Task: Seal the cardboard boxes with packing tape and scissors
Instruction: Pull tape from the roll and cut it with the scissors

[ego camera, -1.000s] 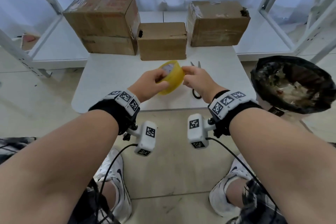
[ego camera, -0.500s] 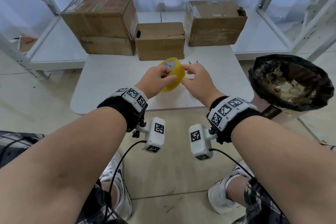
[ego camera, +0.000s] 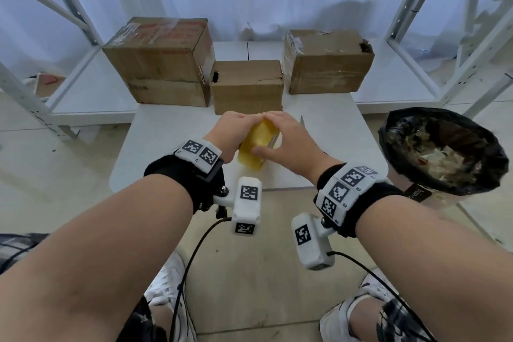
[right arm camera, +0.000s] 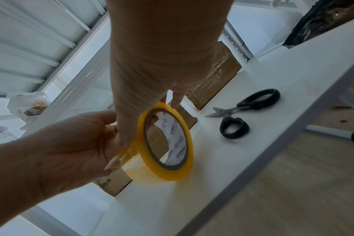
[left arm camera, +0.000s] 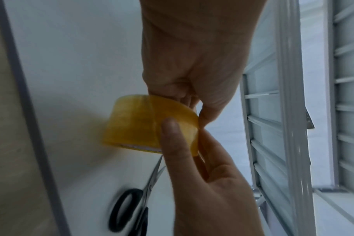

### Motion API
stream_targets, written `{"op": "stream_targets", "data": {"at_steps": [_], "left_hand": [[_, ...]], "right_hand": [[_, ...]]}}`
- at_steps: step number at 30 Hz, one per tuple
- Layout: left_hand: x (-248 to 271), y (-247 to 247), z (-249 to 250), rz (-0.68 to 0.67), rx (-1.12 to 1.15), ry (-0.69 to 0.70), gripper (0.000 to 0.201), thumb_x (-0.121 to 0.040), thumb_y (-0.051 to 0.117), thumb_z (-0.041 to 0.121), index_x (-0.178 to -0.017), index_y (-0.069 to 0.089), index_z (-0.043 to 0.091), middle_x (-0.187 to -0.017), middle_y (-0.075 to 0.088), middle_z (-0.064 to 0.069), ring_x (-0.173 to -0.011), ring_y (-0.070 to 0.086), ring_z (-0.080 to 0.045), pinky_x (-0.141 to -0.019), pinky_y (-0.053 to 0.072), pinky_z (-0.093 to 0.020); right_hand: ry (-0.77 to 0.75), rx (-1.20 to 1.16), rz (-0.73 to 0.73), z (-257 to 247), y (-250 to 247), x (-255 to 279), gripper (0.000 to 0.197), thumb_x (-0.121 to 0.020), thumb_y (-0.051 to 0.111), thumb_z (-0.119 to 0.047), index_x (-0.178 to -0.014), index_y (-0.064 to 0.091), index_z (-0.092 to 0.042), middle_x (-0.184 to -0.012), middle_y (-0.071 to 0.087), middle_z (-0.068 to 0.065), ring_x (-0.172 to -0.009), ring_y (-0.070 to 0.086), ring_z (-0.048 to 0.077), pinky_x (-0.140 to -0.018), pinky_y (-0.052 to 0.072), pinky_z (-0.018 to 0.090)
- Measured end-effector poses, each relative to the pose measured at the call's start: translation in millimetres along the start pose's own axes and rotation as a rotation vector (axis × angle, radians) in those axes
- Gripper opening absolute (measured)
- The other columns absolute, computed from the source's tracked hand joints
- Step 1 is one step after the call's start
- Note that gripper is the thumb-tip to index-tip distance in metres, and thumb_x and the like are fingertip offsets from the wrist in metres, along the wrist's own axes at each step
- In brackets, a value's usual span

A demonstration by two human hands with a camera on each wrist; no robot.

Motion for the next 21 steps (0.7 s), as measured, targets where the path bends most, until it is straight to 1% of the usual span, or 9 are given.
{"op": "stream_targets", "data": {"at_steps": [2, 5, 7, 9, 11, 14, 17, 19, 21], "left_hand": [[-3, -1, 9, -0.047, 0.051, -0.012, 0.017, -0.095, 0.056, 0.016, -0.091, 0.065, 0.003, -0.075, 0.06, -0.007, -0.068, 0.057, -0.019, -0.06, 0.049, -0.026], [-9, -6, 24, -0.025, 0.186, -0.017, 0.016, -0.095, 0.055, 0.009, -0.103, 0.062, -0.003, -0.087, 0.065, -0.013, -0.078, 0.065, -0.021, -0.073, 0.056, -0.031], [-12, -9, 32, 0.008, 0.257, -0.013, 0.016, -0.096, 0.055, 0.008, -0.103, 0.059, -0.005, -0.089, 0.066, -0.015, -0.079, 0.067, -0.023, -0.076, 0.057, -0.033], [-13, -11, 35, 0.043, 0.31, -0.013, 0.013, -0.096, 0.055, 0.009, -0.096, 0.058, -0.004, -0.086, 0.064, -0.014, -0.075, 0.065, -0.022, -0.073, 0.057, -0.033], [-14, -15, 31, 0.093, 0.379, -0.029, 0.013, -0.096, 0.054, 0.009, -0.089, 0.056, -0.002, -0.084, 0.063, -0.013, -0.072, 0.064, -0.02, -0.066, 0.057, -0.03], [-17, -18, 17, 0.138, 0.474, -0.071, 0.015, -0.098, 0.052, 0.009, -0.092, 0.054, -0.004, -0.082, 0.062, -0.013, -0.07, 0.064, -0.02, -0.059, 0.056, -0.027], [-17, -19, 0, 0.176, 0.502, -0.119, 0.017, -0.098, 0.052, 0.009, -0.083, 0.053, -0.001, -0.079, 0.061, -0.013, -0.066, 0.063, -0.019, -0.052, 0.056, -0.026], [-16, -18, -8, 0.182, 0.512, -0.128, 0.017, -0.098, 0.052, 0.01, -0.083, 0.053, 0.001, -0.077, 0.06, -0.012, -0.059, 0.063, -0.016, -0.047, 0.054, -0.024], [-15, -19, -14, 0.175, 0.518, -0.128, 0.02, -0.098, 0.053, 0.013, -0.082, 0.054, 0.002, -0.074, 0.058, -0.011, -0.058, 0.062, -0.017, -0.05, 0.054, -0.023]], "right_hand": [[-0.003, 0.056, -0.012, 0, -9, -6, 0.071, -0.083, 0.072, -0.036, -0.142, 0.042, -0.012, -0.143, 0.044, 0.005, -0.132, 0.039, 0.019, -0.111, 0.028, 0.029], [-0.048, 0.109, 0.082, -6, -29, -12, 0.054, -0.09, 0.065, -0.03, -0.139, 0.049, -0.015, -0.141, 0.048, 0.008, -0.129, 0.043, 0.022, -0.109, 0.031, 0.031], [-0.124, 0.12, 0.144, -16, -39, -13, 0.039, -0.093, 0.061, -0.024, -0.131, 0.059, -0.015, -0.136, 0.053, 0.011, -0.125, 0.048, 0.026, -0.106, 0.035, 0.034], [-0.207, 0.115, 0.183, -25, -41, -13, 0.027, -0.093, 0.061, -0.019, -0.118, 0.068, -0.014, -0.128, 0.059, 0.014, -0.116, 0.054, 0.032, -0.1, 0.04, 0.038], [-0.245, 0.112, 0.188, -29, -36, -11, 0.022, -0.09, 0.063, -0.018, -0.109, 0.073, -0.012, -0.123, 0.063, 0.017, -0.108, 0.057, 0.036, -0.094, 0.042, 0.04], [-0.262, 0.131, 0.152, -26, -21, -7, 0.023, -0.083, 0.069, -0.019, -0.103, 0.075, -0.01, -0.121, 0.063, 0.018, -0.103, 0.06, 0.037, -0.092, 0.044, 0.042], [-0.299, 0.179, 0.185, -24, -9, -2, 0.021, -0.08, 0.07, -0.017, -0.097, 0.076, -0.008, -0.111, 0.067, 0.018, -0.097, 0.062, 0.038, -0.086, 0.047, 0.044], [-0.321, 0.197, 0.243, -28, -6, -1, 0.017, -0.084, 0.064, -0.019, -0.088, 0.076, -0.008, -0.097, 0.067, 0.014, -0.087, 0.062, 0.035, -0.075, 0.051, 0.04], [-0.343, 0.215, 0.295, -33, -5, -3, 0.023, -0.086, 0.057, -0.021, -0.08, 0.074, -0.007, -0.086, 0.065, 0.011, -0.078, 0.058, 0.03, -0.066, 0.046, 0.031]]}}
Point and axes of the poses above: each hand's wrist, its own x-axis away from the middle knuckle, its own y-axis out of the palm, z = x × y, the point moved 7 cm from there along -x, towards the middle knuckle
